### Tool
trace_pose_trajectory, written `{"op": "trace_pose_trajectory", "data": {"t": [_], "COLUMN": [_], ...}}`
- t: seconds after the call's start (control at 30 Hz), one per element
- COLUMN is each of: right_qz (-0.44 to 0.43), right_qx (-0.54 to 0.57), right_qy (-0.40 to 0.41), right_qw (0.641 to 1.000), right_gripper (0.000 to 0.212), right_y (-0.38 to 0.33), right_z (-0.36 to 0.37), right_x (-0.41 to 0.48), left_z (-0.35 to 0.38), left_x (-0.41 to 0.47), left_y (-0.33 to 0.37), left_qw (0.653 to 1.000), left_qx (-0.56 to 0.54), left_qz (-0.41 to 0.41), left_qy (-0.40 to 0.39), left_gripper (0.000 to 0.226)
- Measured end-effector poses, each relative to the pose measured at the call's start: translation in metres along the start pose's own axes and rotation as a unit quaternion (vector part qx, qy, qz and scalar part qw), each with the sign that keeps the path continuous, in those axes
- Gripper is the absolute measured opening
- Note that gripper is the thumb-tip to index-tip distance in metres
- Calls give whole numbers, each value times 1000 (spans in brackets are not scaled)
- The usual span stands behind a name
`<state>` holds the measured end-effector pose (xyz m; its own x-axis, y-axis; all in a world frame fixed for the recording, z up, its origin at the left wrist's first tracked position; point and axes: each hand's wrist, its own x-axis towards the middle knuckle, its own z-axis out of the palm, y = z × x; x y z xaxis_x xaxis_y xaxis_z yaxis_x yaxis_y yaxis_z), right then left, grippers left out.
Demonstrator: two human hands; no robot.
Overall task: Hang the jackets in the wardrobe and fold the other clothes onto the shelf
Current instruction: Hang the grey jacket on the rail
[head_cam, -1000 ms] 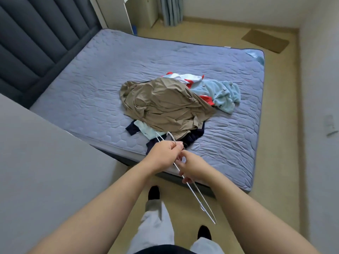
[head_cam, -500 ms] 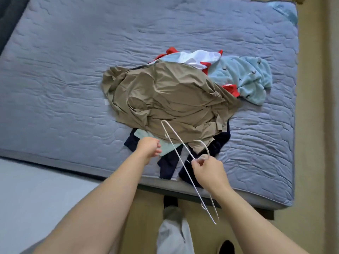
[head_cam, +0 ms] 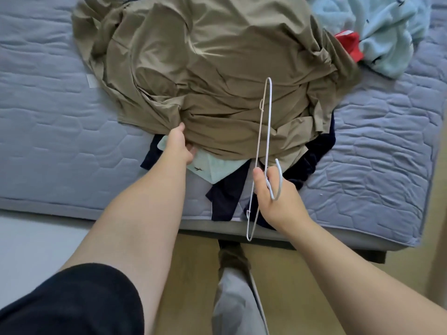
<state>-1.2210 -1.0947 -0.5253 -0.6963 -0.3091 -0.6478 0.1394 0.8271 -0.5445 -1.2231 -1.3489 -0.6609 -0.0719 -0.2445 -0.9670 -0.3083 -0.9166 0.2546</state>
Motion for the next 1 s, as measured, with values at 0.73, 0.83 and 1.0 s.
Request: {"op": "trace_pose_trajectory", "data": {"t": [0.73, 0.83, 1.0], "right_qz": [-104, -125, -183], "right_qx": [-29, -50, -89], "right_qy": [-16, -8, -7], "right_qw": [994, 991, 979], "right_gripper": [37, 33, 31], "right_y": [-104, -109, -104], "right_z": [-131, -158, -193], "right_x": [-147, -175, -224], "left_z": [-27, -29, -48], "left_x": [-289, -334, -410], "left_y": [23, 4, -42], "left_qw": [976, 983, 873], "left_qx": [-156, -46, 241], "left_qz": [112, 169, 414], "left_qy": [-102, -50, 90], "left_gripper": [31, 41, 29]}}
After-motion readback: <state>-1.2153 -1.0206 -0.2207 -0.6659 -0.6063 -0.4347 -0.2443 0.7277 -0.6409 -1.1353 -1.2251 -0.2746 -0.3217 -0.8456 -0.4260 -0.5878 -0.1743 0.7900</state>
